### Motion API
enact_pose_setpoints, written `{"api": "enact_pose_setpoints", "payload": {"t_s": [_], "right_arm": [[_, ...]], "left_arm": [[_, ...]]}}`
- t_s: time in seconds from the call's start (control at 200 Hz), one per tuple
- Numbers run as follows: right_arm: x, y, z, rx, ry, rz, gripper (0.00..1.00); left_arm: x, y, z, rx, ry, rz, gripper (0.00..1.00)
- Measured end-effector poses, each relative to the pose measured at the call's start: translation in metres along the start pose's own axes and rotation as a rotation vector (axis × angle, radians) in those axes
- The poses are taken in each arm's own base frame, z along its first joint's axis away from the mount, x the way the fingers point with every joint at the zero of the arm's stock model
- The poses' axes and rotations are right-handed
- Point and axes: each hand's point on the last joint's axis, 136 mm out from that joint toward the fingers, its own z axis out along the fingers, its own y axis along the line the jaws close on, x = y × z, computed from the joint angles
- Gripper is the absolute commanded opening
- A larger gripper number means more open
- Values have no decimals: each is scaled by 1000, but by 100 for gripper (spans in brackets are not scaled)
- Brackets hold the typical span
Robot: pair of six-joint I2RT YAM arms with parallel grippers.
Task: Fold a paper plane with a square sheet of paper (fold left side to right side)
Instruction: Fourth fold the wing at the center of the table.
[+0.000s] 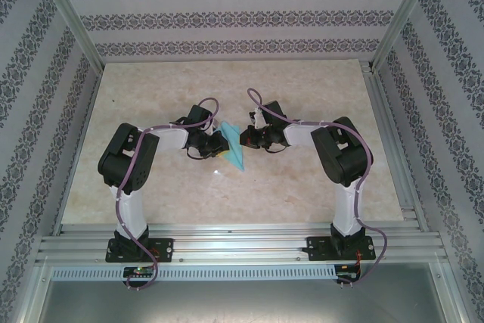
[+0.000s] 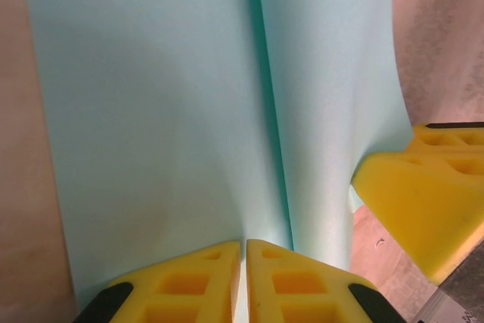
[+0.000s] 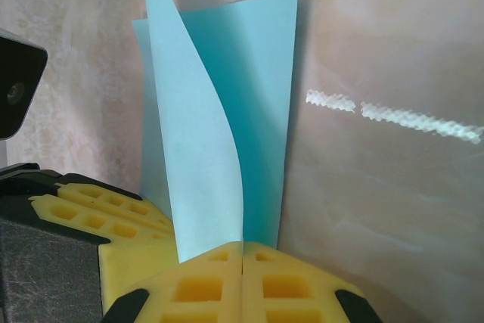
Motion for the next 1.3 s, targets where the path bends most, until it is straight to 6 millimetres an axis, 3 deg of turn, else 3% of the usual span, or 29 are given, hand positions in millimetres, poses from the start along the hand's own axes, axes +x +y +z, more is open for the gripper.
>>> {"api": "enact_pose_setpoints", "payload": {"t_s": [1.299], "right_arm": [[1,2,9,6,28,-5,1]], "left_arm": [[0,1,0,7,10,-8,11]]}}
